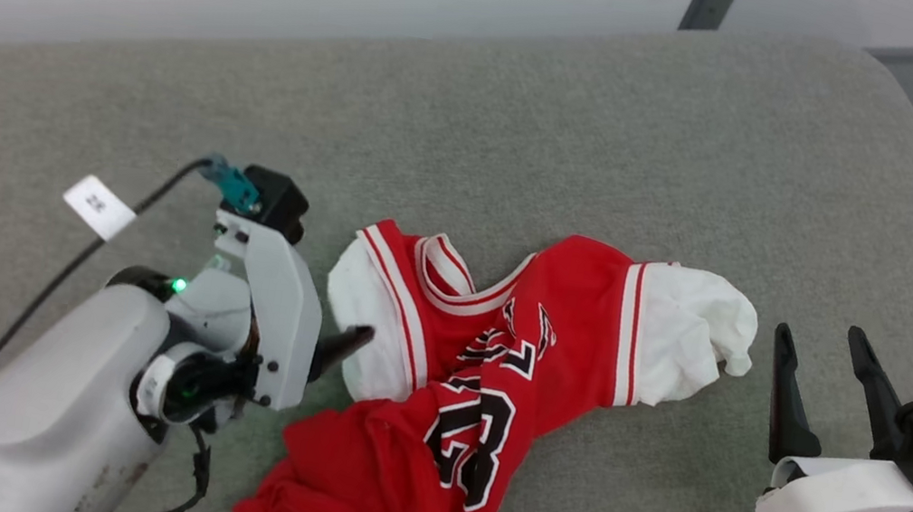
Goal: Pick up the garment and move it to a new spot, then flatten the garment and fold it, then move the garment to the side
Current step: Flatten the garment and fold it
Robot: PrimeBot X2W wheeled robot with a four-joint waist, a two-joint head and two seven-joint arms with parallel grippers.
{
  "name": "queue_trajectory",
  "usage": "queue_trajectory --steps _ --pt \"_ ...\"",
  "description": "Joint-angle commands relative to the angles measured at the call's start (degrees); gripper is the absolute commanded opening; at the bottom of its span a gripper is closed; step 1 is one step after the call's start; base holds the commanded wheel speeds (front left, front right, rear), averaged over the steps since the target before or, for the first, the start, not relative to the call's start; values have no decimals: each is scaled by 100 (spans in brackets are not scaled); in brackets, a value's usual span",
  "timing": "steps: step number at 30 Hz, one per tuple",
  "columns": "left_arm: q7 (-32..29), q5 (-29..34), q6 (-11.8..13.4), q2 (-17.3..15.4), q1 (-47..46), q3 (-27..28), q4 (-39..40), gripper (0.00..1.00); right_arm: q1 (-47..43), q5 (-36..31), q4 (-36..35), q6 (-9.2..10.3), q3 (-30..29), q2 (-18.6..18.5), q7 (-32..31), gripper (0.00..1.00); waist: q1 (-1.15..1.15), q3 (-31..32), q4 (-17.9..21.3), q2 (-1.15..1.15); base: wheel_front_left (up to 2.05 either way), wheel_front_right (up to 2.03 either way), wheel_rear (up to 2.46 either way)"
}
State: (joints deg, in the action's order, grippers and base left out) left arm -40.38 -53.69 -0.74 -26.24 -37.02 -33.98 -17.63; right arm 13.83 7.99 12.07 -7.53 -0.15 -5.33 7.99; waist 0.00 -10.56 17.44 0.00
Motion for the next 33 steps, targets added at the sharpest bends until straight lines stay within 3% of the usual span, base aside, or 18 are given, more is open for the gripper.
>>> queue_trajectory --steps 1,5,6,7,8,13,20,33 --pt "6 107 -15 -28 -47 -67 -115 100 105 -8 30 9 8 19 53 100 0 -87 76 0 0 0 0" --pt "4 74 0 74 -14 -106 -423 100 131 9 115 9 36 46 107 100 0 -114 94 0 0 0 0" --pt "3 53 -11 83 -27 -107 -490 82 154 10 129 9 41 40 131 100 0 -117 94 0 0 0 0" --pt "13 46 -44 87 -48 -111 -540 20 165 4 144 9 45 35 141 100 0 -118 91 0 0 0 0" --pt "46 31 -40 98 -68 -88 -599 0 172 3 159 9 43 32 156 100 0 -117 85 0 0 0 0" --pt "81 -91 -105 129 -145 5 -758 0 167 -26 187 9 -25 -1 157 100 0 -70 -2 0 0 0 0" --pt "181 -123 -143 -160 -137 180 -724 0 52 -41 152 9 -148 -83 100 100 0 58 -256 0 0 0 0" --pt "459 -214 237 -1222 468 774 -199 0 -227 -16 -4 9 -219 -243 -151 100 0 412 -768 0 0 0 0"
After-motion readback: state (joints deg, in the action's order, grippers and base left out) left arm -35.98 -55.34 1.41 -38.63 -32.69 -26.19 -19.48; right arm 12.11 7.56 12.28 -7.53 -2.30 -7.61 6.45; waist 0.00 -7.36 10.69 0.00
